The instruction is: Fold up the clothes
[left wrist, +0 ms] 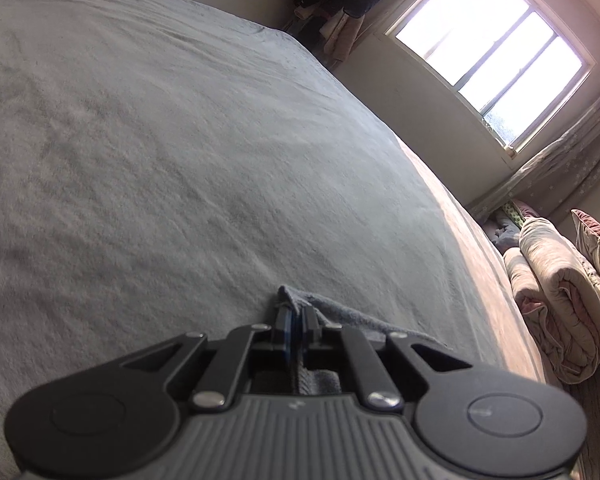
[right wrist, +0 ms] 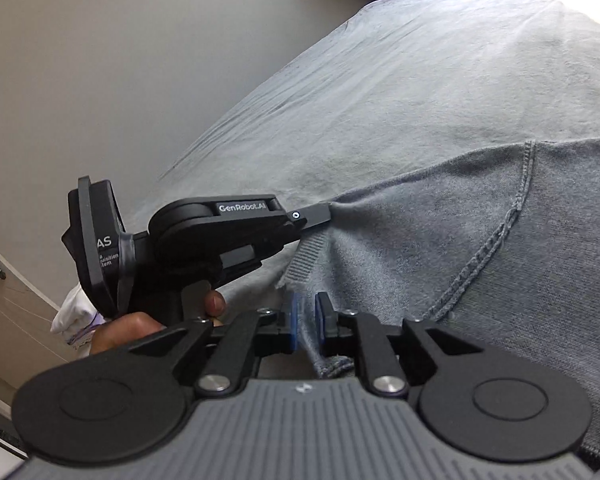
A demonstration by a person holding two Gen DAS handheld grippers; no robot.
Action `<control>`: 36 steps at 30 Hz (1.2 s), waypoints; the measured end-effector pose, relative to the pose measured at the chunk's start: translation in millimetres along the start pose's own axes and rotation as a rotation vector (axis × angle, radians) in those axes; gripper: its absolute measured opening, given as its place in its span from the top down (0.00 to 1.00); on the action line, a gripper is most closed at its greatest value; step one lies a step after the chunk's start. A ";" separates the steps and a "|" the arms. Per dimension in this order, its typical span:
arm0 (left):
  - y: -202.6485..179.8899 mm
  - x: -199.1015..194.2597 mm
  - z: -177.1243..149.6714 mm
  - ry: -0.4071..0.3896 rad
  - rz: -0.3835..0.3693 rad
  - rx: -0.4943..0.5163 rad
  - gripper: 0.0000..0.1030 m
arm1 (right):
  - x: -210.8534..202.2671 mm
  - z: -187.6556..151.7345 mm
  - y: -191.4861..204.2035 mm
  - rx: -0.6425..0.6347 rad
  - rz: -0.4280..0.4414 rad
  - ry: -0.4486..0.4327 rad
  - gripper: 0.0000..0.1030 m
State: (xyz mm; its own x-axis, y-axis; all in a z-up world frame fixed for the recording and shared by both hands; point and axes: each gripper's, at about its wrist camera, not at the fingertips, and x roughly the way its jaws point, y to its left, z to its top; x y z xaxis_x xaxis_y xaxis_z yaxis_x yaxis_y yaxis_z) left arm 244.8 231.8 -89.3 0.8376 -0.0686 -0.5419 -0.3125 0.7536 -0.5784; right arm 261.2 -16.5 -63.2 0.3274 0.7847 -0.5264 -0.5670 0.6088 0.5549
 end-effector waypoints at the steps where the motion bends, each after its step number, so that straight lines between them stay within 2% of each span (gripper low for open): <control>1: 1.0 -0.1 -0.3 -0.006 0.000 -0.004 0.93 | -7.5 3.5 -5.8 -0.005 -0.027 -0.024 0.73; 2: 2.1 -0.2 -0.5 -0.012 -0.001 -0.008 0.93 | -14.3 7.1 -10.2 -0.017 -0.062 -0.048 0.57; 3: 2.0 0.5 -1.3 -0.020 0.002 -0.006 0.93 | -20.4 11.0 -18.4 -0.023 -0.108 -0.070 0.53; 7: -7.0 6.8 -9.3 -0.066 0.031 0.056 0.93 | -44.7 26.1 -51.0 -0.048 -0.292 -0.158 0.53; 11: -13.6 10.6 -10.8 -0.075 0.034 0.077 0.93 | -63.5 34.3 -78.8 -0.109 -0.500 -0.235 0.53; 14: -16.4 11.8 -10.9 -0.072 0.037 0.089 0.93 | -69.6 39.1 -98.5 -0.171 -0.603 -0.259 0.52; 16: -19.5 13.3 -11.7 -0.071 0.040 0.102 0.93 | -67.5 41.2 -110.2 -0.192 -0.623 -0.262 0.52; 21: -23.9 19.8 -14.2 -0.066 0.032 0.134 0.94 | -53.9 46.5 -127.9 -0.206 -0.581 -0.212 0.51; 23: -27.2 22.0 -15.0 -0.066 0.034 0.150 0.95 | -49.0 47.9 -132.0 -0.197 -0.605 -0.235 0.51; 28: -29.0 22.8 -14.6 -0.061 0.043 0.146 0.98 | -43.7 51.5 -143.2 -0.156 -0.575 -0.228 0.52; 31: -34.1 21.2 -16.2 -0.080 0.061 0.167 0.99 | -41.8 52.5 -137.0 -0.182 -0.563 -0.221 0.92; 36: -33.7 6.3 -14.7 -0.194 0.048 0.161 0.99 | -40.5 54.4 -121.6 -0.237 -0.608 -0.292 0.94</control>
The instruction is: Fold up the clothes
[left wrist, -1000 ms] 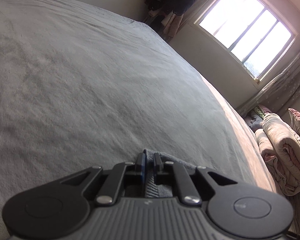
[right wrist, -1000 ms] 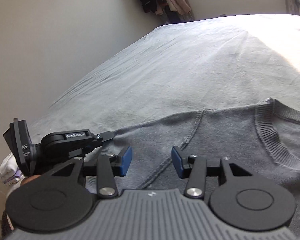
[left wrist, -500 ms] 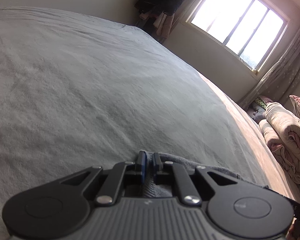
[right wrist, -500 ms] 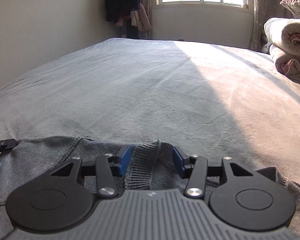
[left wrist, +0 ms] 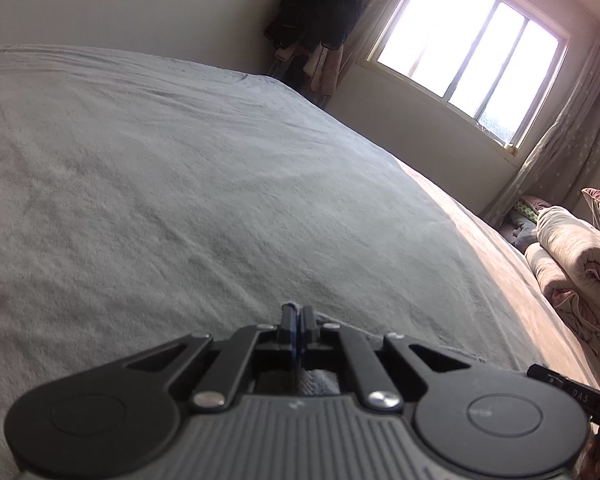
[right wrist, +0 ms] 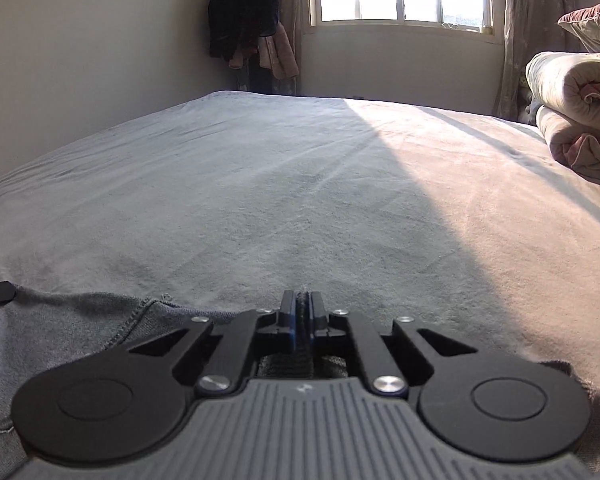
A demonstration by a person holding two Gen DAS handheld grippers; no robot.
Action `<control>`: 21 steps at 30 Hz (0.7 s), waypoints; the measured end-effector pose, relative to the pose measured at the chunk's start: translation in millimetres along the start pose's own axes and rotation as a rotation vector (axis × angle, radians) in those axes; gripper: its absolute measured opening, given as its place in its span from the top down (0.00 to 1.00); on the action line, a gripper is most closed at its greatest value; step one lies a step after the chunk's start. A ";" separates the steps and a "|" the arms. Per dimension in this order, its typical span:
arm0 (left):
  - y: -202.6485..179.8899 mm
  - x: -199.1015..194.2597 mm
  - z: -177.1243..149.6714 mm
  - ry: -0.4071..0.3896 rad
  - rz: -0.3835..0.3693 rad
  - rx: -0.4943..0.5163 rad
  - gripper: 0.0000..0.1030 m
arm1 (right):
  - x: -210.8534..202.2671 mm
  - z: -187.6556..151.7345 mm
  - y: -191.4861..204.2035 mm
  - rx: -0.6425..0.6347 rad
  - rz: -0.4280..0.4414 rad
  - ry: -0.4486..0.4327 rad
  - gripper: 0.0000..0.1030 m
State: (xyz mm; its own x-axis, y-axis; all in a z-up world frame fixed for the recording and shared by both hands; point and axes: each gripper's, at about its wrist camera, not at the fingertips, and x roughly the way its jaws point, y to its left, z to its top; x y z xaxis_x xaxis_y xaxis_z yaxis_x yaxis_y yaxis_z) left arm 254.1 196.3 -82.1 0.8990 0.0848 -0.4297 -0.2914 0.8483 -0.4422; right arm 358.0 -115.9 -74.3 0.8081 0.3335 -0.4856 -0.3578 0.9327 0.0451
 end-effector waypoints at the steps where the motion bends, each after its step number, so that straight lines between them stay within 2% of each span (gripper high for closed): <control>1: 0.7 -4.7 1.6 -0.036 -0.006 -0.003 0.99 | -1.3 1.0 1.1 0.000 -0.006 -0.015 0.94; 2: 0.4 -6.8 2.0 -0.057 -0.003 0.002 0.99 | 1.1 1.2 1.2 0.001 -0.006 -0.020 0.94; 4: -2.3 0.1 -0.4 -0.028 0.023 0.029 0.99 | 9.3 -0.2 0.8 0.005 -0.008 -0.001 0.94; 6: -0.2 18.8 -5.6 0.068 0.057 0.027 0.98 | 17.7 -2.2 -0.8 0.013 -0.009 0.034 0.94; 11: 3.8 18.7 -4.0 0.078 0.049 0.004 0.96 | 23.2 -2.8 -1.8 0.017 -0.018 0.069 0.90; 12: 2.9 18.7 -4.1 0.078 0.051 0.009 0.96 | 20.7 -2.8 0.2 0.013 -0.026 0.065 0.86; 13: 2.9 18.2 -4.0 0.078 0.051 0.011 0.96 | 17.9 -2.2 0.7 0.017 -0.034 0.064 0.79; 14: 3.2 17.5 -4.0 0.079 0.049 0.012 0.96 | 13.1 -1.9 -0.6 0.035 -0.038 0.064 0.67; 15: 3.8 16.2 -3.3 0.084 0.044 0.008 0.93 | 7.7 -1.7 -2.2 0.055 -0.041 0.064 0.62; 16: 2.1 13.7 -1.9 0.094 0.038 0.012 0.88 | -3.5 -2.0 -6.4 0.101 -0.036 0.069 0.57; 17: 0.1 11.1 -0.4 0.105 0.031 0.017 0.83 | -15.4 -1.9 -11.6 0.148 -0.028 0.078 0.57; 20: -5.1 -2.7 4.3 0.095 0.054 0.044 0.39 | -62.4 -3.4 -31.1 0.289 -0.015 0.094 0.57; 21: -6.2 -10.0 6.4 0.080 0.092 0.051 0.36 | -77.5 -4.6 -36.4 0.317 -0.016 0.092 0.57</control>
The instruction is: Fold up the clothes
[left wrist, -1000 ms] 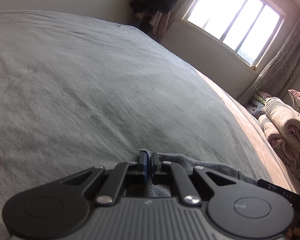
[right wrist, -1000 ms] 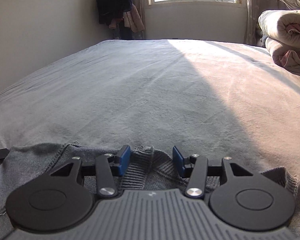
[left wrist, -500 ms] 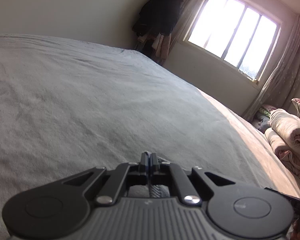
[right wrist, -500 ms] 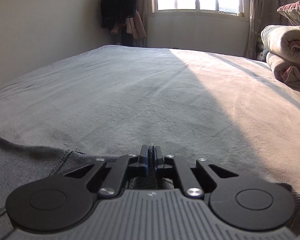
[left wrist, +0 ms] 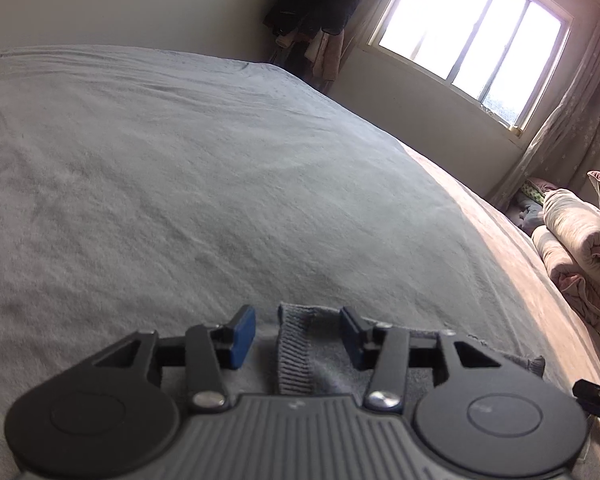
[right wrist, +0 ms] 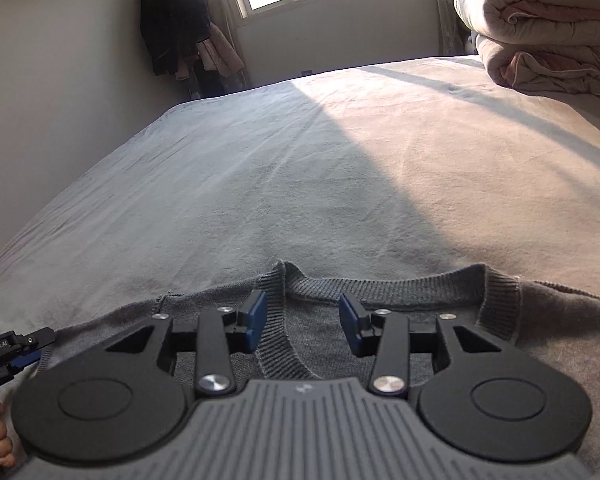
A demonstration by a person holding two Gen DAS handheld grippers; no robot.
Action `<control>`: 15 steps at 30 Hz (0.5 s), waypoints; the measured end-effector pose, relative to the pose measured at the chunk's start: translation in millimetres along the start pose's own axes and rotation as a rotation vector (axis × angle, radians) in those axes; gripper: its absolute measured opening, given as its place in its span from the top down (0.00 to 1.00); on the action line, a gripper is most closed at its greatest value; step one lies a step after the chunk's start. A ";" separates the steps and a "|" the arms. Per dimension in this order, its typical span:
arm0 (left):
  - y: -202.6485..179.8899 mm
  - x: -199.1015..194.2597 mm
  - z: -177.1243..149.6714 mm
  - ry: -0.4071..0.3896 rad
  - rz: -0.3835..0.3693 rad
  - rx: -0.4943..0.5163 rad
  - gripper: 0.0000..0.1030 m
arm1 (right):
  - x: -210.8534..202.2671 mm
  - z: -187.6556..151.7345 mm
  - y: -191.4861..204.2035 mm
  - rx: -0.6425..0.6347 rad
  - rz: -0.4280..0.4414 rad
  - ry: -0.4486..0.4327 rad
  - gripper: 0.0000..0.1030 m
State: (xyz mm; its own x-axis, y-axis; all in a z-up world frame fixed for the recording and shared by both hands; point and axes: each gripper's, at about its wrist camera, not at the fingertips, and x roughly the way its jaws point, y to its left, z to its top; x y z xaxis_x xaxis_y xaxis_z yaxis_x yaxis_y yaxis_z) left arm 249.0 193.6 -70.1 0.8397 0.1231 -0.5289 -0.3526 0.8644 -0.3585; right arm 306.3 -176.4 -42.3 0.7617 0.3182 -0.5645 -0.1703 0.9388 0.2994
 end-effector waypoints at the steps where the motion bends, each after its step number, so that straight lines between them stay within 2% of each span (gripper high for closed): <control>1: -0.6 -7.0 1.1 0.002 0.018 0.008 0.36 | -21.6 -1.7 -8.6 0.027 -0.004 -0.003 0.56; 4: -1.6 -29.7 4.6 0.017 0.042 0.021 0.35 | -72.6 -9.9 -30.9 0.055 -0.058 -0.021 0.53; 7: -0.8 -53.8 9.1 0.050 0.001 -0.006 0.28 | -114.7 -20.7 -49.2 0.093 -0.120 -0.028 0.53; 10: -2.8 -74.3 11.9 0.094 -0.020 -0.012 0.27 | -151.7 -33.0 -64.7 0.150 -0.135 -0.035 0.52; 15: -13.8 -108.6 8.3 0.154 -0.055 0.045 0.27 | -196.1 -56.9 -75.5 0.184 -0.172 -0.027 0.50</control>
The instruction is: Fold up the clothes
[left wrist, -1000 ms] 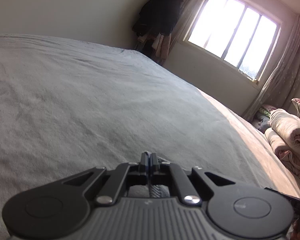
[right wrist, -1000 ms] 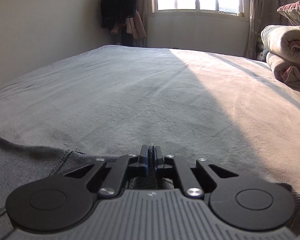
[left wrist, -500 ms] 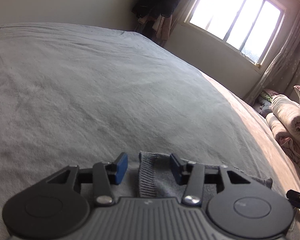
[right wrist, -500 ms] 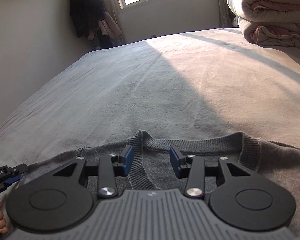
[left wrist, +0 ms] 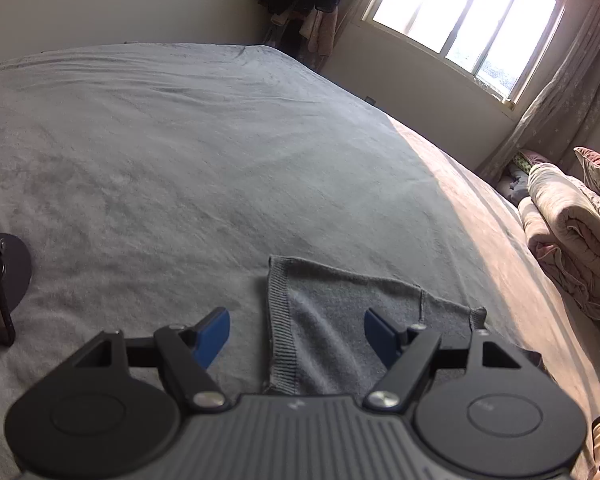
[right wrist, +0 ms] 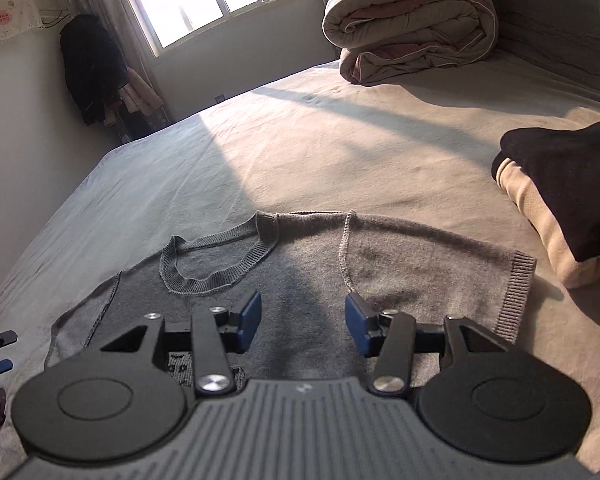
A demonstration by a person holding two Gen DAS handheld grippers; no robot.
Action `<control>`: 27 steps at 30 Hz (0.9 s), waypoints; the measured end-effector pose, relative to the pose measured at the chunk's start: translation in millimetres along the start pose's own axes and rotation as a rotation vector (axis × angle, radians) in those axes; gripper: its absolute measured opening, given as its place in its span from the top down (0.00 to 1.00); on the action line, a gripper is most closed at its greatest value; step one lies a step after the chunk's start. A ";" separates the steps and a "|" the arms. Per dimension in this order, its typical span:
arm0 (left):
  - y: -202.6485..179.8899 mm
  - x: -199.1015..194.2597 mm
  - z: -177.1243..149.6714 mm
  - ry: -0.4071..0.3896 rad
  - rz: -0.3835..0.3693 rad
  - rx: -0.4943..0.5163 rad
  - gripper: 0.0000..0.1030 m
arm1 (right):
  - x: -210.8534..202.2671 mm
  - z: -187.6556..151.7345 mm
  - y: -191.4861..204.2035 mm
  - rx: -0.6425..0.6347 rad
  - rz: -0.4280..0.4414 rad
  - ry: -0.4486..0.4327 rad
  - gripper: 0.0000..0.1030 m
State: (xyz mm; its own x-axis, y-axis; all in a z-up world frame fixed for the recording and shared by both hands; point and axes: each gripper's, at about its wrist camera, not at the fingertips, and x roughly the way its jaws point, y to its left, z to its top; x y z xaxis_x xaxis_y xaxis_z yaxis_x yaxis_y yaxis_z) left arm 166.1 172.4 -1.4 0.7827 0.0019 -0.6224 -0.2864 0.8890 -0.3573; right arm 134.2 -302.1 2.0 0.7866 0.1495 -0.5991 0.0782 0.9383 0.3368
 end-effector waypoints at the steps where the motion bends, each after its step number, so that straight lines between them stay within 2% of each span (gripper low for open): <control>1: -2.7 -5.2 -2.4 0.014 -0.007 0.015 0.27 | -7.0 -5.2 -3.0 0.002 -0.008 0.006 0.50; 8: -14.6 -40.5 -33.7 0.142 -0.073 0.115 0.27 | -50.6 -42.5 -10.6 0.022 -0.005 0.055 0.50; 12: -12.4 -55.6 -63.5 0.246 -0.175 0.132 0.29 | -74.2 -60.0 5.2 -0.031 0.025 0.073 0.50; 14: -12.8 -61.2 -82.6 0.291 -0.217 0.162 0.40 | -85.3 -69.4 15.7 -0.077 0.030 0.079 0.50; 15: -13.5 -63.5 -92.9 0.314 -0.235 0.178 0.53 | -91.3 -74.8 21.1 -0.103 0.031 0.080 0.50; 16: -14.2 -65.7 -103.2 0.336 -0.252 0.193 0.56 | -95.7 -79.6 23.8 -0.125 0.028 0.078 0.50; 21: -15.7 -73.4 -145.1 0.404 -0.318 0.211 0.56 | -115.0 -102.2 23.8 -0.192 0.010 0.066 0.50; 27: -33.9 -76.9 -164.7 0.401 -0.339 0.254 0.50 | -131.6 -114.4 -8.3 -0.111 -0.039 0.100 0.50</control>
State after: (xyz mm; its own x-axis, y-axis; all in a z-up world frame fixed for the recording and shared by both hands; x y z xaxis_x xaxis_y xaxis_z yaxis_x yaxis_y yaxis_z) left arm 24.6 66.7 -56.1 0.5231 -0.4315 -0.7350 0.1237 0.8917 -0.4355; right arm -40.1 -293.9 -5.0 0.7188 0.1370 -0.6816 0.0354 0.9719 0.2327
